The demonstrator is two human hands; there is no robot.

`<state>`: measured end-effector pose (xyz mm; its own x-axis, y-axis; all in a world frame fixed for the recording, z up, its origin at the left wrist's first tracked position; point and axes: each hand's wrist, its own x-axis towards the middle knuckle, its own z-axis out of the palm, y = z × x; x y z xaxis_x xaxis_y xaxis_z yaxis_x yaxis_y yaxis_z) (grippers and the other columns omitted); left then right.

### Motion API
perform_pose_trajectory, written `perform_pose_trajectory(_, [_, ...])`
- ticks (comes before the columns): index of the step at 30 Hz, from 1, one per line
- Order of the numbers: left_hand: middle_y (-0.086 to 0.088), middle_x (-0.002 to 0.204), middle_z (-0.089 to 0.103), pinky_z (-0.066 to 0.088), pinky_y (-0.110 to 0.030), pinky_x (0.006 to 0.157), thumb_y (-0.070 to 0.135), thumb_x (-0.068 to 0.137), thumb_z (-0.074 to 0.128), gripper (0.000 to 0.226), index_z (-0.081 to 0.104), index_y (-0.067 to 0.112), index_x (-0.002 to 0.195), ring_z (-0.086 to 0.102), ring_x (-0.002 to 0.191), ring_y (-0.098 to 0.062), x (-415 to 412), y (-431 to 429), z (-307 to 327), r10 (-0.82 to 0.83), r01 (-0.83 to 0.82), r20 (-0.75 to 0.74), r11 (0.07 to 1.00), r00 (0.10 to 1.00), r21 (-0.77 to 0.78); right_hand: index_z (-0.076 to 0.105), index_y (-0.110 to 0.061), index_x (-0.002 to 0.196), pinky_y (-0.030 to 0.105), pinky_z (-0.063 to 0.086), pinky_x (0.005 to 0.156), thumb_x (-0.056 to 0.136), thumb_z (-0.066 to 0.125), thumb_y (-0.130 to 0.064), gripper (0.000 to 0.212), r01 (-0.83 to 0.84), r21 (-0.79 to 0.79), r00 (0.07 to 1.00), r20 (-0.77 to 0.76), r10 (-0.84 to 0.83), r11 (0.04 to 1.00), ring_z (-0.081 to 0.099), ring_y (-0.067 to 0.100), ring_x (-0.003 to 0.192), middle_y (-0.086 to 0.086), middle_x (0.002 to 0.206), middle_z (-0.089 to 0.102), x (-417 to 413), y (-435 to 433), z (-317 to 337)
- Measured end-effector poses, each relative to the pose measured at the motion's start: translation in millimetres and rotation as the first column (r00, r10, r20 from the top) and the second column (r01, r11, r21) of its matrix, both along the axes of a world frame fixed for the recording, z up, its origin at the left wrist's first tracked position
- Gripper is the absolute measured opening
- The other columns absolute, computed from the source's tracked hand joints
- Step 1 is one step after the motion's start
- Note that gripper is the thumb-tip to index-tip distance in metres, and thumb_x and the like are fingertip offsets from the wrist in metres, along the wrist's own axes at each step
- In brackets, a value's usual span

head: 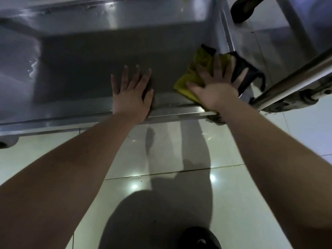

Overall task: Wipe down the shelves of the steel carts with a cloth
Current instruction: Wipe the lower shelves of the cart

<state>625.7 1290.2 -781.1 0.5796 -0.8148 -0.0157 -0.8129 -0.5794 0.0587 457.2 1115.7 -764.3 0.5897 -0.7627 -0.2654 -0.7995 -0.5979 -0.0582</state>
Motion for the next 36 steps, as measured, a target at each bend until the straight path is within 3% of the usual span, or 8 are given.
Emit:
perform_pose_trajectory(5, [0.001, 0.163, 0.009, -0.010, -0.056, 0.116, 0.033, 0.100, 0.028, 0.056, 0.016, 0.031, 0.154, -0.004, 0.150, -0.030, 4, 4, -2, 0.080, -0.095, -0.118, 0.988, 0.990, -0.121, -0.003, -0.052, 0.149, 0.077, -0.011, 0.101, 0.081, 0.016, -0.081, 0.076, 0.137, -0.005, 0.991, -0.001, -0.137, 0.991, -0.017, 0.043, 0.145, -0.004, 0.162, -0.016, 32, -6, -1])
perform_pose_trajectory(11, [0.001, 0.163, 0.014, -0.017, -0.053, 0.114, 0.035, 0.095, 0.021, 0.060, 0.014, 0.032, 0.155, -0.006, 0.150, -0.026, 11, 11, -3, 0.205, -0.230, -0.132, 0.951, 0.970, -0.209, 0.007, -0.052, 0.149, 0.075, -0.010, 0.103, 0.092, 0.017, -0.068, 0.060, -0.415, -0.076, 0.903, 0.085, 0.420, 0.907, -0.017, 0.042, 0.145, -0.010, 0.163, -0.007, 101, 81, -9])
perform_pose_trajectory(16, [0.003, 0.164, 0.007, -0.015, -0.059, 0.114, 0.042, 0.101, 0.017, 0.054, 0.004, 0.038, 0.154, -0.011, 0.149, -0.026, 9, 9, -6, 0.191, -0.203, -0.122, 0.974, 0.974, -0.102, 0.003, -0.050, 0.150, 0.071, -0.008, 0.109, 0.087, 0.023, -0.075, 0.071, -0.480, -0.114, 0.863, 0.116, 0.492, 0.870, -0.016, 0.033, 0.148, -0.015, 0.163, -0.006, 92, 52, -13])
perform_pose_trajectory(20, [0.003, 0.164, 0.002, -0.013, -0.060, 0.114, 0.046, 0.100, 0.020, 0.056, 0.003, 0.041, 0.153, -0.011, 0.149, -0.027, 13, 6, -8, 0.222, -0.228, -0.122, 0.973, 0.967, -0.031, -0.006, -0.053, 0.148, 0.067, -0.012, 0.111, 0.079, 0.022, -0.085, 0.081, -0.393, -0.106, 0.913, 0.075, 0.402, 0.913, -0.021, 0.036, 0.146, -0.016, 0.162, -0.012, 57, 6, -10])
perform_pose_trajectory(24, [0.003, 0.164, 0.001, -0.008, -0.060, 0.115, 0.047, 0.099, 0.019, 0.055, 0.007, 0.041, 0.153, -0.006, 0.150, -0.027, 12, 2, -10, 0.224, -0.224, -0.093, 0.974, 0.970, 0.011, -0.002, -0.064, 0.142, 0.068, -0.022, 0.104, 0.079, 0.028, -0.084, 0.073, -0.128, 0.001, 0.991, -0.037, 0.128, 0.992, -0.030, 0.044, 0.140, -0.006, 0.159, -0.026, 31, -33, 4])
perform_pose_trajectory(27, [0.004, 0.164, 0.003, -0.006, -0.059, 0.116, 0.047, 0.099, 0.022, 0.055, 0.011, 0.042, 0.152, -0.003, 0.150, -0.026, 11, 0, -9, 0.230, -0.233, -0.108, 0.972, 0.967, -0.013, 0.005, -0.062, 0.144, 0.072, -0.015, 0.106, 0.089, 0.024, -0.072, 0.059, 0.111, 0.152, 0.992, 0.043, -0.119, 0.982, -0.026, 0.045, 0.142, -0.001, 0.159, -0.027, 49, -23, 6])
perform_pose_trajectory(29, [0.005, 0.164, 0.006, -0.005, -0.057, 0.117, 0.044, 0.099, 0.026, 0.054, 0.013, 0.043, 0.152, -0.001, 0.150, -0.024, 12, 1, -9, 0.235, -0.240, -0.121, 0.970, 0.964, -0.026, 0.002, -0.058, 0.146, 0.074, -0.010, 0.105, 0.091, 0.017, -0.070, 0.059, 0.149, 0.054, 0.986, 0.064, -0.152, 0.987, -0.020, 0.048, 0.143, 0.003, 0.161, -0.022, 71, 0, -4])
perform_pose_trajectory(36, [0.006, 0.158, 0.027, 0.014, -0.041, 0.116, 0.026, 0.097, 0.039, 0.050, 0.040, 0.032, 0.146, 0.020, 0.146, -0.024, 31, 10, 1, 0.199, -0.216, -0.156, 0.971, 0.967, -0.099, -0.005, -0.050, 0.150, 0.072, -0.008, 0.107, 0.095, 0.015, -0.065, 0.061, -0.284, -0.061, 0.954, 0.079, 0.288, 0.957, -0.017, 0.045, 0.145, -0.001, 0.163, -0.015, 126, 81, -13])
